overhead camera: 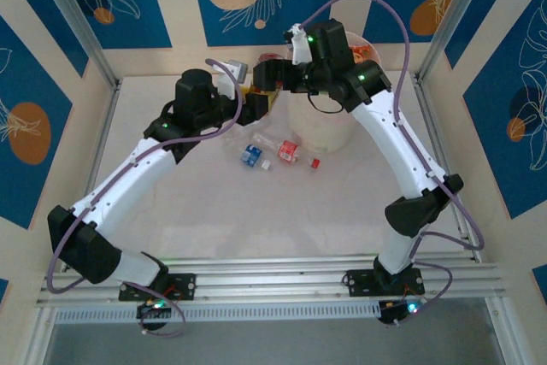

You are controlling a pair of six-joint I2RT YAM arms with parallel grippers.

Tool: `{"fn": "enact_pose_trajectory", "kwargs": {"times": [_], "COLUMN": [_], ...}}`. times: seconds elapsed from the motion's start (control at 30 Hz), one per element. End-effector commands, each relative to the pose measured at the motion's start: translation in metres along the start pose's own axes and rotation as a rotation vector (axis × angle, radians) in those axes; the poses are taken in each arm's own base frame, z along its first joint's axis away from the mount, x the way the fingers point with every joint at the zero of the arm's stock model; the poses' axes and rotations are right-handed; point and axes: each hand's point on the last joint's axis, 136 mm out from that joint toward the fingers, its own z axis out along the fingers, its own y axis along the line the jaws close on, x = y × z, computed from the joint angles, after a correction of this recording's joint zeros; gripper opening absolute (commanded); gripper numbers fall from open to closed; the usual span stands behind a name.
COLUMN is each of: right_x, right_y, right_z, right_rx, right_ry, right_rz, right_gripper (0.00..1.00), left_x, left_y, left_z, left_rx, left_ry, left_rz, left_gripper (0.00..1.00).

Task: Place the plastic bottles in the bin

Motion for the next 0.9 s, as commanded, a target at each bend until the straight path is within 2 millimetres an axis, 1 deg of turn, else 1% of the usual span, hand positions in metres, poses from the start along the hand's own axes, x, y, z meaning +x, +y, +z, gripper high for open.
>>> {"fn": "enact_pose_trajectory", "kwargs": {"times": [0.0,0.17,0.2,0.23,0.27,0.3,0.33,0.37,0.5,0.63,0.73,0.87], "right_x": [-0.002,-0.004,-0.005,-0.006,-0.007,-0.009,-0.011,-0.014,-0.029,-0.053,-0.073,-0.095], "right_y": [-0.002,0.001,0.001,0.002,0.002,0.002,0.001,0.0,-0.012,-0.028,-0.04,-0.059], "right_z": [0.0,0.001,0.0,-0.001,-0.003,-0.005,-0.008,-0.01,-0.028,-0.054,-0.079,-0.106], "right_rx": [0.026,0.007,0.008,0.007,0.007,0.01,0.019,0.028,0.081,0.129,0.156,0.179], "right_ry": [-0.004,-0.005,-0.009,-0.013,-0.017,-0.024,-0.035,-0.045,-0.107,-0.202,-0.293,-0.399], "right_rz": [-0.015,-0.009,-0.005,-0.003,-0.004,-0.003,-0.005,-0.005,0.005,0.039,0.07,0.147], "right_gripper": [0.85,0.64,0.59,0.55,0.52,0.51,0.5,0.5,0.47,0.47,0.47,0.46], "left_x": [-0.018,-0.017,-0.017,-0.017,-0.018,-0.019,-0.021,-0.022,-0.031,-0.038,-0.039,-0.035], "left_y": [-0.022,-0.019,-0.018,-0.019,-0.019,-0.019,-0.019,-0.019,-0.022,-0.02,-0.017,-0.011], "left_z": [-0.005,-0.004,-0.004,-0.004,-0.004,-0.005,-0.006,-0.007,-0.02,-0.038,-0.049,-0.058], "left_rx": [0.067,0.054,0.05,0.05,0.051,0.051,0.048,0.045,0.032,-0.008,-0.041,-0.088], "left_ry": [-0.044,-0.039,-0.043,-0.045,-0.047,-0.051,-0.057,-0.06,-0.095,-0.137,-0.16,-0.167], "left_rz": [0.037,0.03,0.024,0.022,0.019,0.015,0.009,0.007,0.012,0.02,0.028,0.035], "left_gripper": [0.43,0.45,0.47,0.52,0.6,0.72,0.87,0.99,0.99,0.99,0.99,1.0]}}
